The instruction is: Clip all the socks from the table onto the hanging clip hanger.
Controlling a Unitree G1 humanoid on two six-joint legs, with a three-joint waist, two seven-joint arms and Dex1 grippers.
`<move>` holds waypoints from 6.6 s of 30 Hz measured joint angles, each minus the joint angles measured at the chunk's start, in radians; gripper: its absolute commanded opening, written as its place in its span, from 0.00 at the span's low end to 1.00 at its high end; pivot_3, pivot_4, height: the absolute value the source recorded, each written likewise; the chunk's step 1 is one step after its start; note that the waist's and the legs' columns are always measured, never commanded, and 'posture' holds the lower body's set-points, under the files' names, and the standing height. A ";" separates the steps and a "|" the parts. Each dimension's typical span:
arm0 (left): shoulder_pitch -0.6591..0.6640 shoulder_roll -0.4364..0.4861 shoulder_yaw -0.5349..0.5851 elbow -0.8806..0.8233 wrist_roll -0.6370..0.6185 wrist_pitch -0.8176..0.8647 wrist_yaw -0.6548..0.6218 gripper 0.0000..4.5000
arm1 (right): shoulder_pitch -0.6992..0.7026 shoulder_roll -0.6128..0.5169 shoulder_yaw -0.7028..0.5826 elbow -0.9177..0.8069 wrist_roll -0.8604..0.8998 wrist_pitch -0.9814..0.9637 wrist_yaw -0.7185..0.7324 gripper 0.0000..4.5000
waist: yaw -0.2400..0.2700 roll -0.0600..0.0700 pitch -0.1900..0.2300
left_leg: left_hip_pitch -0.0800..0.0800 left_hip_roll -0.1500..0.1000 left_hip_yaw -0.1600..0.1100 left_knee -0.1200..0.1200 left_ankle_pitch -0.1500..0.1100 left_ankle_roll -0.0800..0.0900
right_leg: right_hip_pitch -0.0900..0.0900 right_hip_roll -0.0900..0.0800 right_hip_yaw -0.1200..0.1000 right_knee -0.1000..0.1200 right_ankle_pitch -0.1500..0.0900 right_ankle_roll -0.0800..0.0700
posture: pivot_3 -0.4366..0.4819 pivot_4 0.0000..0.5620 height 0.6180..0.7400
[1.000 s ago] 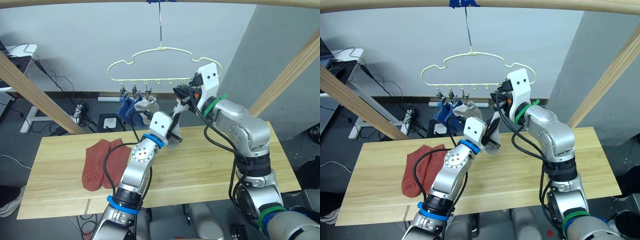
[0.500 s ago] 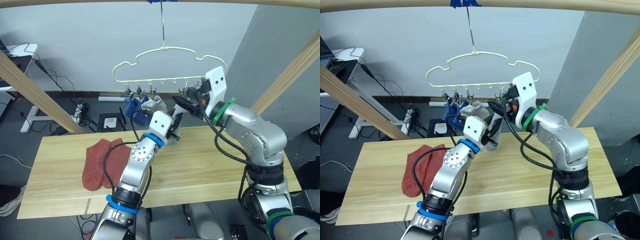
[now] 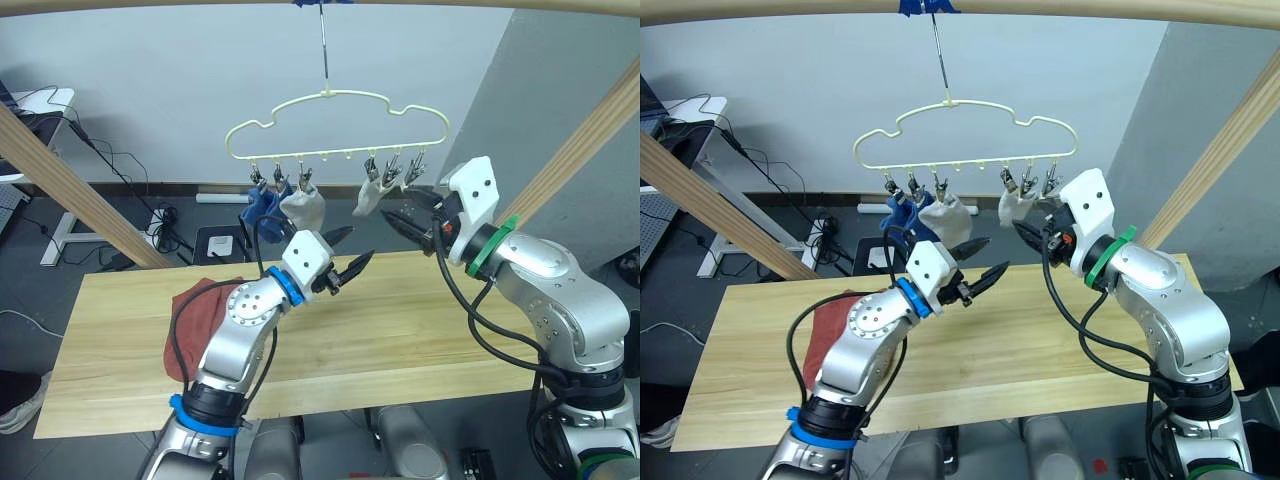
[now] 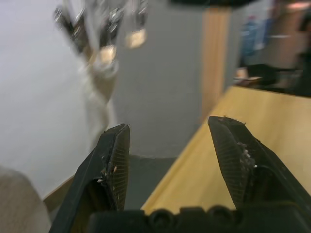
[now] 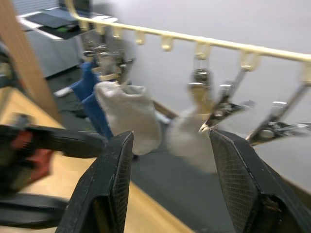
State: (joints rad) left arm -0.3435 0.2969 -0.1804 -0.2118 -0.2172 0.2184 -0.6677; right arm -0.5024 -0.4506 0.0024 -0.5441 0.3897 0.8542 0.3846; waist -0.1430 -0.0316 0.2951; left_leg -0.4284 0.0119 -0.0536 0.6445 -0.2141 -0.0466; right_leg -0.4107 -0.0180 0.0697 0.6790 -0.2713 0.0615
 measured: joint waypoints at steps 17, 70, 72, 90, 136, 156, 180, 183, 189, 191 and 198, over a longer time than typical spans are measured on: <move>-0.112 0.111 0.089 -0.034 -0.129 0.120 -0.089 0.64 | -0.053 0.106 0.031 0.153 -0.097 -0.061 -0.088 0.29 | 0.003 0.000 0.000 | -0.001 0.000 0.000 -0.001 0.000 0.000 | -0.001 0.000 0.000 0.000 0.003 -0.004 | 0.27 0.45 1.00; -0.131 0.134 0.083 -0.032 -0.111 0.117 -0.099 0.64 | -0.224 0.138 0.135 0.484 -0.278 -0.300 0.007 0.48 | 0.003 0.000 0.000 | -0.001 0.001 -0.001 0.000 0.000 0.000 | -0.001 -0.001 0.000 0.001 0.003 -0.005 | 0.29 0.42 1.00; -0.130 0.134 0.081 -0.032 -0.110 0.116 -0.101 0.64 | -0.228 0.161 0.129 0.484 -0.272 -0.298 0.004 0.48 | 0.004 0.000 0.000 | -0.001 0.001 -0.001 0.000 0.000 0.000 | -0.001 -0.001 -0.001 0.002 0.003 -0.005 | 0.29 0.42 1.00; -0.117 0.134 0.078 -0.032 -0.093 0.102 -0.108 0.64 | -0.219 0.173 0.060 0.424 -0.246 -0.210 -0.012 0.48 | 0.005 0.000 0.000 | -0.001 0.001 -0.001 0.000 0.000 0.000 | -0.001 -0.002 -0.001 0.002 0.003 -0.005 | 0.29 0.43 1.00; -0.121 0.129 0.079 -0.032 -0.098 0.104 -0.109 0.64 | -0.186 0.266 0.020 0.352 -0.233 -0.103 -0.142 0.30 | 0.004 0.000 0.000 | -0.001 0.001 -0.001 0.001 0.000 0.000 | -0.001 -0.002 -0.001 0.002 0.003 -0.005 | 0.28 0.43 1.00; -0.120 0.122 0.075 -0.032 -0.098 0.104 -0.110 0.64 | -0.185 0.401 0.012 0.276 -0.257 -0.024 -0.354 0.30 | 0.003 0.001 -0.001 | -0.001 0.001 -0.001 0.001 0.000 0.000 | -0.001 -0.002 -0.001 0.003 0.003 -0.005 | 0.27 0.41 1.00; -0.120 0.122 0.068 -0.032 -0.097 0.104 -0.113 0.64 | -0.152 0.468 0.023 0.225 -0.292 -0.015 -0.443 0.50 | 0.001 0.001 -0.001 | -0.001 0.001 -0.001 0.001 0.000 0.000 | -0.001 -0.002 -0.001 0.003 0.003 -0.005 | 0.26 0.40 1.00; -0.120 0.122 0.068 -0.031 -0.097 0.104 -0.113 0.64 | -0.152 0.469 0.026 0.225 -0.292 -0.015 -0.443 0.56 | 0.001 0.001 -0.001 | -0.001 0.001 -0.001 0.001 0.000 0.000 | -0.001 -0.002 -0.001 0.003 0.003 -0.005 | 0.27 0.41 1.00; -0.120 0.122 0.068 -0.030 -0.097 0.104 -0.113 0.64 | -0.151 0.475 0.029 0.225 -0.293 -0.015 -0.449 0.56 | 0.001 0.001 -0.001 | -0.001 0.001 -0.001 0.001 0.000 0.000 | -0.001 -0.002 -0.001 0.003 0.003 -0.005 | 0.27 0.41 1.00; -0.120 0.122 0.068 -0.029 -0.097 0.104 -0.113 0.64 | -0.151 0.480 0.028 0.225 -0.298 -0.017 -0.456 0.56 | 0.001 0.001 -0.001 | -0.001 0.001 -0.001 0.001 0.000 0.000 | -0.001 -0.002 -0.001 0.003 0.003 -0.005 | 0.27 0.41 1.00; -0.121 0.121 0.067 -0.026 -0.097 0.104 -0.113 0.64 | -0.151 0.514 0.015 0.226 -0.310 -0.041 -0.501 0.56 | 0.001 0.001 -0.001 | -0.001 0.001 -0.001 0.001 0.000 0.000 | -0.001 -0.002 -0.001 0.003 0.003 -0.005 | 0.27 0.41 1.00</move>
State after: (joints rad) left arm -0.4642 0.4184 -0.1129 -0.2374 -0.3137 0.3228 -0.7804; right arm -0.6531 0.0635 0.0174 -0.3183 0.0795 0.8132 -0.1163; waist -0.1417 -0.0306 0.2939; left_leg -0.4290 0.0130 -0.0549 0.6453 -0.2140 -0.0466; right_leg -0.4116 -0.0200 0.0688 0.6820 -0.2682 0.0564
